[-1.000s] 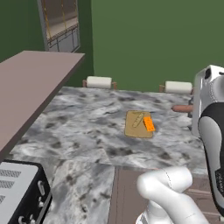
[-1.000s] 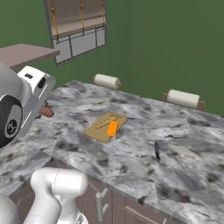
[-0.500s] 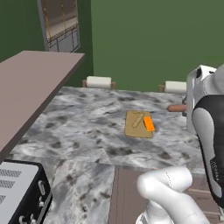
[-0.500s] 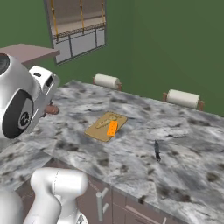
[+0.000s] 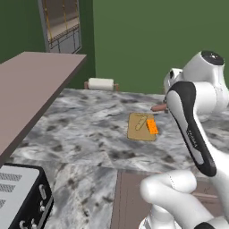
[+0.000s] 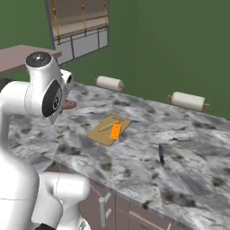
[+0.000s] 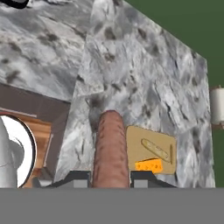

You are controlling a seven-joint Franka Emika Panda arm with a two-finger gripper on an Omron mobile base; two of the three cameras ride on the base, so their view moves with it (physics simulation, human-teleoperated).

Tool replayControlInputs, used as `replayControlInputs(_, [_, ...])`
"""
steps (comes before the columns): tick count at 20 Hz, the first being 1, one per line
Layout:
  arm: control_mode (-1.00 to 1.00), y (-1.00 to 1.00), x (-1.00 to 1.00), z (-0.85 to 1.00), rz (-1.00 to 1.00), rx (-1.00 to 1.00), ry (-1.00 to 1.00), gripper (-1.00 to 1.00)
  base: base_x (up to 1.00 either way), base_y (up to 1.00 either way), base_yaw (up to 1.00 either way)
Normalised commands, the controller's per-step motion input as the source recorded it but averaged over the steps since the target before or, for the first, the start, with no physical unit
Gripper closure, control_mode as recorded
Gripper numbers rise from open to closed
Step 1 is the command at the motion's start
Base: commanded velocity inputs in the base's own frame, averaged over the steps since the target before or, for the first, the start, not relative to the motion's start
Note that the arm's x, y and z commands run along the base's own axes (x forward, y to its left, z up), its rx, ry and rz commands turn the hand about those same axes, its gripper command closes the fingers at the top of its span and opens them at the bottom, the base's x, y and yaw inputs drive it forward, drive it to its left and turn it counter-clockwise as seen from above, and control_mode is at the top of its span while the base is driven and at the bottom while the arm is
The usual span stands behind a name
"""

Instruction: Retrieve the sausage and cheese from the fridge and place them on the cutting board on the counter.

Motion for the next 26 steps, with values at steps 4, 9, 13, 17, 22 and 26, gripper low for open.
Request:
replayControlInputs(4, [-1.00,-0.04,1.00,-0.67,-0.04,0.00,0.00,1.00,0.00,0.00,0.00])
replayControlInputs(9, [-1.00,-0.19,0.82,-0.48,-0.02,-0.02,0.08,1.00,0.00,0.00,0.00])
replayControlInputs(13, [-1.00,-0.01,0.99,-0.70,0.01,-0.01,0.16,1.00,0.00,0.00,0.00])
replayControlInputs(17, [-1.00,0.00,0.67,-0.50,0.06,0.00,0.13,1.00,0.00,0.00,0.00])
replayControlInputs(22, [-1.00,-0.05,0.63,-0.44,0.08,0.04,0.10,1.00,0.00,0.00,0.00])
replayControlInputs(26, [-1.00,0.00,0.58,-0.49,0.00,0.06,0.00,1.00,0.00,0.00,0.00])
